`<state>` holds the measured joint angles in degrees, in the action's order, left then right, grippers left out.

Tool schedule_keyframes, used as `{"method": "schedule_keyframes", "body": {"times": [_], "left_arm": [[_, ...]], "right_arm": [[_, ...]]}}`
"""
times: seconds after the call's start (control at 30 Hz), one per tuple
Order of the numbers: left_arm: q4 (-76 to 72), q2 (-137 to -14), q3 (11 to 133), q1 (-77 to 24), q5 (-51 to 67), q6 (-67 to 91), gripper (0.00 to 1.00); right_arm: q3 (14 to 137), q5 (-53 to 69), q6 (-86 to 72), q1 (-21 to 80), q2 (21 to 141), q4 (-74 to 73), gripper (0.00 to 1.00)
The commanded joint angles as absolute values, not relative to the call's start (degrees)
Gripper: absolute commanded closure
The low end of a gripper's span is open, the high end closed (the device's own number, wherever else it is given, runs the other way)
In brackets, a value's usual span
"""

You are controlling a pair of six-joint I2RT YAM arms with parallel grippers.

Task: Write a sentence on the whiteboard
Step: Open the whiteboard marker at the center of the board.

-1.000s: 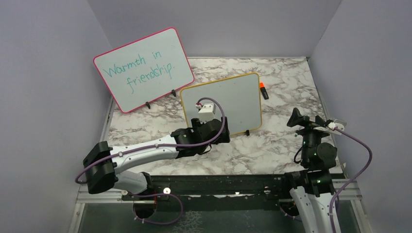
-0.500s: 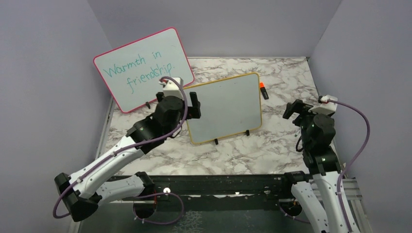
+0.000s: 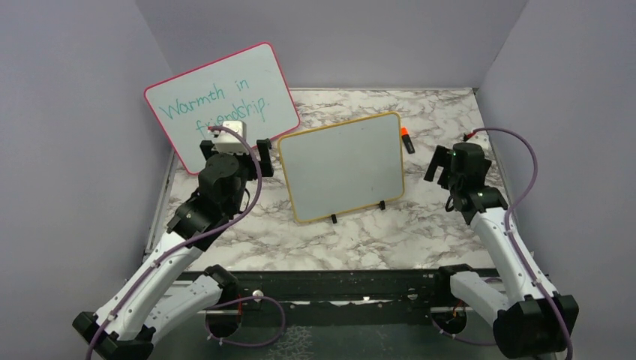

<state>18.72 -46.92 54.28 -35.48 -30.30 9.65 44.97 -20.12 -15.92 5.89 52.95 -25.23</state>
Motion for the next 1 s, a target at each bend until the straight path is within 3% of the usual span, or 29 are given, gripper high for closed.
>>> {"method": "schedule_keyframes", "body": {"times": [0.0, 0.2, 0.43, 0.6, 0.73, 0.97], "left_arm": [[13.5, -41.1, 49.5, -34.3, -36.1, 6.0, 0.01], [10.3, -37.4, 46.0, -34.2, -36.2, 6.1, 0.01], [9.2, -35.9, 44.6, -34.2, -36.0, 6.4, 0.01], [8.6, -35.3, 44.0, -34.4, -34.7, 6.8, 0.01], [8.3, -34.8, 43.8, -34.6, -35.0, 6.6, 0.01], [7.9, -34.7, 43.6, -35.0, -34.4, 6.5, 0.01]], "right_arm": [[46.7, -24.8, -18.2, 4.9, 58.3, -29.1, 0.02], [45.5, -22.9, -19.5, -0.2, 66.3, -27.4, 0.03], [44.2, -12.7, -20.5, -14.3, 72.0, -22.6, 0.06], [45.8, -10.2, -20.7, -16.8, 78.2, -21.5, 0.22], [47.0, -10.1, -20.9, -17.8, 82.2, -21.9, 0.41], [48.7, -10.6, -20.1, -19.2, 86.5, -21.7, 0.55]]}}
